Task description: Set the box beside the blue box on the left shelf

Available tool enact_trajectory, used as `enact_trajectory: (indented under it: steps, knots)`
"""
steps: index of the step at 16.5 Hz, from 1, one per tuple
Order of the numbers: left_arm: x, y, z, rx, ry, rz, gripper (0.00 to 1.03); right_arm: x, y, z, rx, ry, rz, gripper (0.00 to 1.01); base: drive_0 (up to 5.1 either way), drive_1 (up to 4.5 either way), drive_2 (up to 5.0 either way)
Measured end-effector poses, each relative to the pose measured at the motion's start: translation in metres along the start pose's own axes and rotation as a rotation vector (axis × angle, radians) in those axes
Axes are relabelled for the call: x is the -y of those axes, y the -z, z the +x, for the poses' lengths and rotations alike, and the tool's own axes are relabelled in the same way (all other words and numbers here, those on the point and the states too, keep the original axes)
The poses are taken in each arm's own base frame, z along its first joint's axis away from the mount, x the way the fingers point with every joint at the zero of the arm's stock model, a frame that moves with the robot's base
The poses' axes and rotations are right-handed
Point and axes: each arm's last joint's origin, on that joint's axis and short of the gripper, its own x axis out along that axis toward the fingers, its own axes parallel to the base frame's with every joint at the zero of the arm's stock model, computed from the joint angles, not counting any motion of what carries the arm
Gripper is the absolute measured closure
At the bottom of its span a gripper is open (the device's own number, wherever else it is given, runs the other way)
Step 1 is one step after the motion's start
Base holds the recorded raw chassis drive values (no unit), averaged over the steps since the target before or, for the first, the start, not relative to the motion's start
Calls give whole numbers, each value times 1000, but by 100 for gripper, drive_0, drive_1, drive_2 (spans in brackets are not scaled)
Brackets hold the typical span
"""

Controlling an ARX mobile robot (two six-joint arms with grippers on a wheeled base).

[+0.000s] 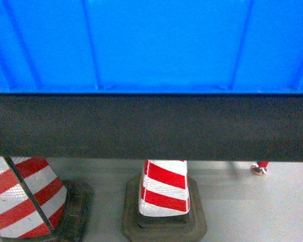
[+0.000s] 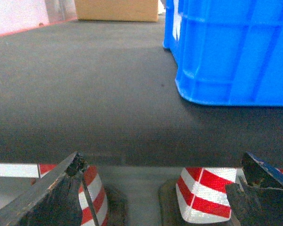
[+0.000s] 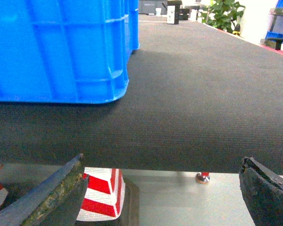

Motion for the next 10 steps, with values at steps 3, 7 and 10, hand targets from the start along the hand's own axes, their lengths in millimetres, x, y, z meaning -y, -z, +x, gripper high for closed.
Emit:
enact_trajectory:
  steps: [3,7,10]
  knots:
    - [0,0,0,-1,0,0,5,0,0,0,-1,0,0,3,0,0,0]
    - [0,0,0,-2,0,0,5,0,0,0,1,0,0,3,0,0,0]
    - [0,0,0,5,1,0,5,0,0,0,5,0,1,3,0,0,0]
